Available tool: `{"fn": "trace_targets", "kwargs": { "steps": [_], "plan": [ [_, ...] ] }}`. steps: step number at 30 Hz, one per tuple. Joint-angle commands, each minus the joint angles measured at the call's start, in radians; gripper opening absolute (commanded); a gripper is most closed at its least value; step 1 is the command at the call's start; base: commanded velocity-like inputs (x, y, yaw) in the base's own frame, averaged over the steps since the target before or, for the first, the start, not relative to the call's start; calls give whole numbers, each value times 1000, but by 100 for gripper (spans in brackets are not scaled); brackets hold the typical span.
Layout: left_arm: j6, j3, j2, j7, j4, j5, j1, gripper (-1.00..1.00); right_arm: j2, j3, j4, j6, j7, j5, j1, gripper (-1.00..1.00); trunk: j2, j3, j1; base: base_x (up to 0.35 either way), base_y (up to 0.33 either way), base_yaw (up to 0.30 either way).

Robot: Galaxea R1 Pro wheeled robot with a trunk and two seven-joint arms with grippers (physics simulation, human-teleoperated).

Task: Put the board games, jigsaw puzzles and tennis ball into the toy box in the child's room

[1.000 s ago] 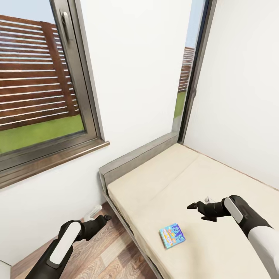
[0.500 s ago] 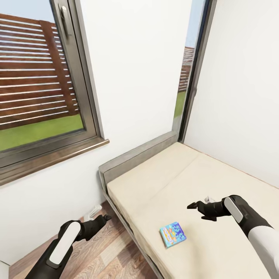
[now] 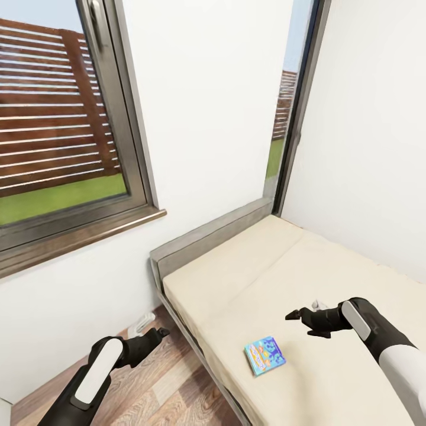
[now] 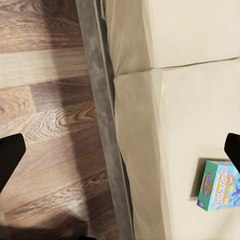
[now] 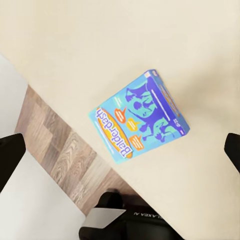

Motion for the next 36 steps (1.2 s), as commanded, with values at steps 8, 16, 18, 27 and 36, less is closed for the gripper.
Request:
{"fn": "trace_targets", "kwargs": {
  "steps": [8, 16, 18, 27, 36],
  "plan": [
    [0, 12, 1, 10, -1, 11, -1, 100, -4, 9, -1, 11, 11, 5, -1, 100, -57, -26, 31, 0, 0, 0],
    [1, 29, -1, 9, -1, 11, -1, 100, -5, 11, 0, 38, 11, 5, -1, 100, -113, -51, 61, 0, 0, 0],
    [1, 30, -1, 9, -1, 11, -1, 100, -4, 11, 0, 38, 11, 5, -1, 100, -127, -57, 69, 0, 0, 0],
    [1, 35, -1, 9, -1, 10, -1, 100, -3, 40, 0, 38, 11, 4, -1, 100, -183, -83, 100, 0, 0, 0],
    [0, 36, -2, 9, -1, 12, -1, 100, -7, 83, 0, 38, 51, 4, 0, 100, -183, -83, 100, 0, 0, 0]
  ]
}}
